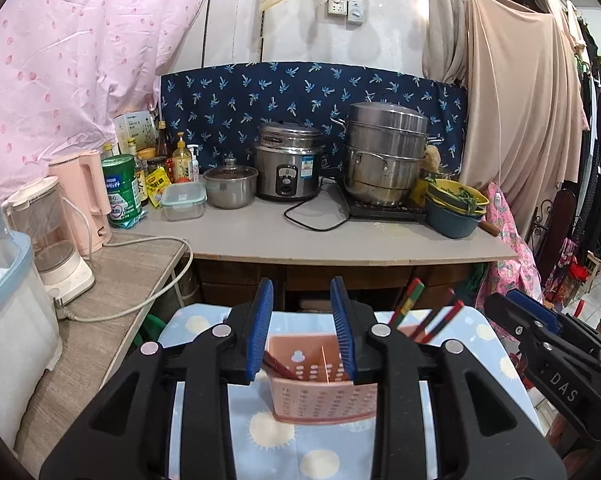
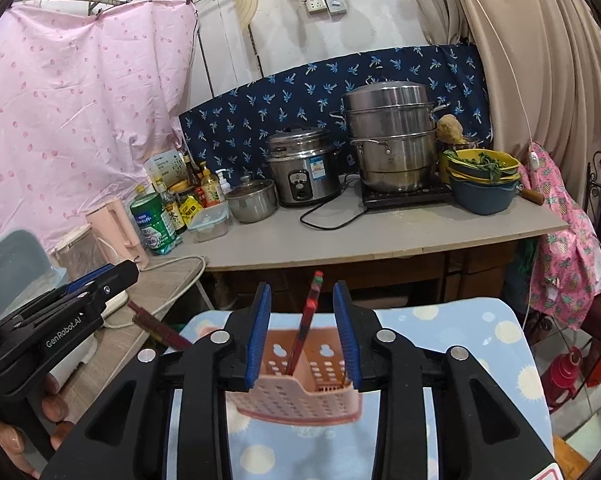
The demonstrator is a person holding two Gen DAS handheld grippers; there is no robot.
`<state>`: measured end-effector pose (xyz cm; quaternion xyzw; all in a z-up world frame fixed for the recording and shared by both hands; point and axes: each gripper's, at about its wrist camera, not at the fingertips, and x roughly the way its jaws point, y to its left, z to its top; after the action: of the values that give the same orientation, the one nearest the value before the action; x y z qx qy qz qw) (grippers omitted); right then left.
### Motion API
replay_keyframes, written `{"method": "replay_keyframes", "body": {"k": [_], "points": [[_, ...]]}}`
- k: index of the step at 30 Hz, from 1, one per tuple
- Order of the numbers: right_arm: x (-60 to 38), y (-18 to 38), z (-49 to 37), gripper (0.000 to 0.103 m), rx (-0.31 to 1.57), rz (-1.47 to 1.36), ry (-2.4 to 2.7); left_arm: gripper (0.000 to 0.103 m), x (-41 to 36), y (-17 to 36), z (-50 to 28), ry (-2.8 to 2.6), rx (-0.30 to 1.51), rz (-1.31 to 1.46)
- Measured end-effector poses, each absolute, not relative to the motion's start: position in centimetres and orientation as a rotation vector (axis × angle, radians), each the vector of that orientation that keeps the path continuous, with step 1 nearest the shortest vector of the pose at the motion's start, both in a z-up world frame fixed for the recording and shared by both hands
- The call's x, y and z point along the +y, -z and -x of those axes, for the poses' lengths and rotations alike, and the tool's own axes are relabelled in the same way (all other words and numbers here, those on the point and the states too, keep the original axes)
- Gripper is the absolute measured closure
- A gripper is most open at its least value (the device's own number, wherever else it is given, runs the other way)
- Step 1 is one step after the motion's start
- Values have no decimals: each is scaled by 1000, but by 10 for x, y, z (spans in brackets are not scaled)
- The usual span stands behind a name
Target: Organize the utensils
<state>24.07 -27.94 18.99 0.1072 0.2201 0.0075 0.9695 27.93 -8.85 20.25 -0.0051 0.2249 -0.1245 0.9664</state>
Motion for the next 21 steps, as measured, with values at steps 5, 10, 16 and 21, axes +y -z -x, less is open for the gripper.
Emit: {"method": "replay_keyframes", "body": {"k": [5, 10, 16, 21], "points": [[-280, -183, -216, 65, 480, -195, 9, 70, -83, -193, -255, 247, 480, 5], [-280, -173, -192, 65, 506, -190, 17, 70, -77, -181, -231, 240, 499, -6], [-273, -155, -164, 65, 538, -161, 36, 70, -70, -162, -207, 229, 537, -19], [-265, -138, -143, 65, 569, -138, 51, 70, -63, -143, -189, 213, 572, -17]]}}
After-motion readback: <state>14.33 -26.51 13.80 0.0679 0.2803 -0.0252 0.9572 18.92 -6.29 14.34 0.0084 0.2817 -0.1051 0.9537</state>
